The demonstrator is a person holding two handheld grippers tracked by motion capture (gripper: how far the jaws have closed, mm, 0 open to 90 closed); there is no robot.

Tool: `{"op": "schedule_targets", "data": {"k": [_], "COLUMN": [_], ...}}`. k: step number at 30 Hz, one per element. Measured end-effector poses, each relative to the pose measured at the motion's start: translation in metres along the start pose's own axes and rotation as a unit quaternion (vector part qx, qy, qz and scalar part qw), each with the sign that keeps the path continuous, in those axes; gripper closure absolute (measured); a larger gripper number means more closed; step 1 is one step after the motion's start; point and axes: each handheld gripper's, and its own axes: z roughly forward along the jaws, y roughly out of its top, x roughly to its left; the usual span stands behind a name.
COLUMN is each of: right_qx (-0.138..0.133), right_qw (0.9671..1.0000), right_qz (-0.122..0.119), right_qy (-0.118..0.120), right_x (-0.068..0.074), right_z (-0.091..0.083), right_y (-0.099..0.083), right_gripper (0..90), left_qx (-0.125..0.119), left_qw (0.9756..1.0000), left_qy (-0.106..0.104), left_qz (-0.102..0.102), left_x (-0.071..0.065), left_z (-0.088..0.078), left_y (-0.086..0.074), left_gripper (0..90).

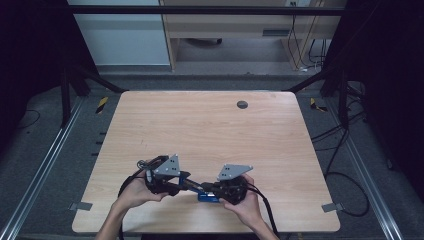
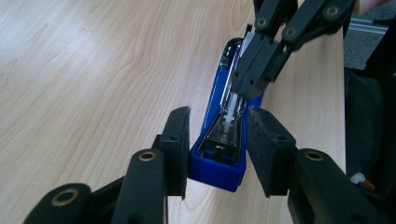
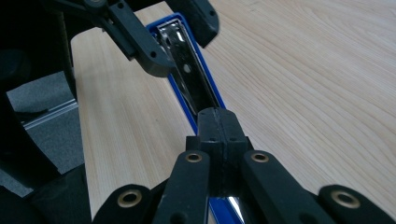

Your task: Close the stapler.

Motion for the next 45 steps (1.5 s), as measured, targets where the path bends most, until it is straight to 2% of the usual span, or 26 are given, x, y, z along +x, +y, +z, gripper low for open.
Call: {"op": "schedule_targets", "data": {"k": [1, 9, 15, 22, 27, 31, 33, 38, 40, 45], "right_qx": [0.000, 0.005, 0.008, 0.012, 0.011, 0.013, 0.010, 0.010, 0.010, 0.009], "right_qw": [1.0000, 1.0000, 0.9999, 0.9999, 0.9999, 0.9999, 0.9999, 0.9999, 0.9999, 0.9999], "right_qz": [-0.003, -0.003, -0.009, -0.011, -0.010, -0.010, -0.007, -0.008, -0.008, -0.009], "right_qy": [0.000, -0.006, 0.001, -0.001, -0.001, -0.003, -0.003, -0.005, -0.004, -0.006], "right_x": [0.001, -0.001, 0.001, 0.001, 0.001, 0.000, -0.001, -0.001, -0.001, -0.001], "right_z": [0.002, 0.009, 0.013, 0.015, 0.014, 0.012, 0.011, 0.011, 0.011, 0.010], "right_y": [0.001, 0.002, 0.002, 0.002, 0.002, 0.002, 0.002, 0.002, 0.002, 0.001], "right_gripper": [90.0, 90.0, 90.0, 90.0, 90.0, 90.0, 90.0, 90.0, 90.0, 90.0], "left_qx": [-0.007, -0.008, -0.006, -0.006, -0.019, -0.031, -0.047, -0.087, -0.095, -0.105], "left_qw": [1.0000, 1.0000, 1.0000, 0.9999, 0.9997, 0.9992, 0.9981, 0.9938, 0.9924, 0.9877], "left_qy": [-0.001, 0.003, 0.004, 0.006, 0.006, 0.021, 0.025, 0.038, 0.051, 0.082], "left_qz": [-0.003, -0.004, -0.003, -0.008, -0.013, -0.016, -0.031, -0.058, -0.059, -0.081], "left_x": [0.000, -0.001, -0.001, 0.000, 0.000, 0.000, 0.001, 0.002, 0.003, 0.006], "left_z": [0.000, 0.000, 0.000, 0.001, 0.001, -0.002, -0.005, -0.014, -0.018, -0.026], "left_y": [0.000, 0.003, 0.004, 0.004, 0.005, 0.007, 0.008, 0.007, 0.006, -0.001], "left_gripper": [62.1, 63.1, 63.1, 62.7, 60.0, 55.5, 52.2, 51.5, 52.6, 53.9]}}
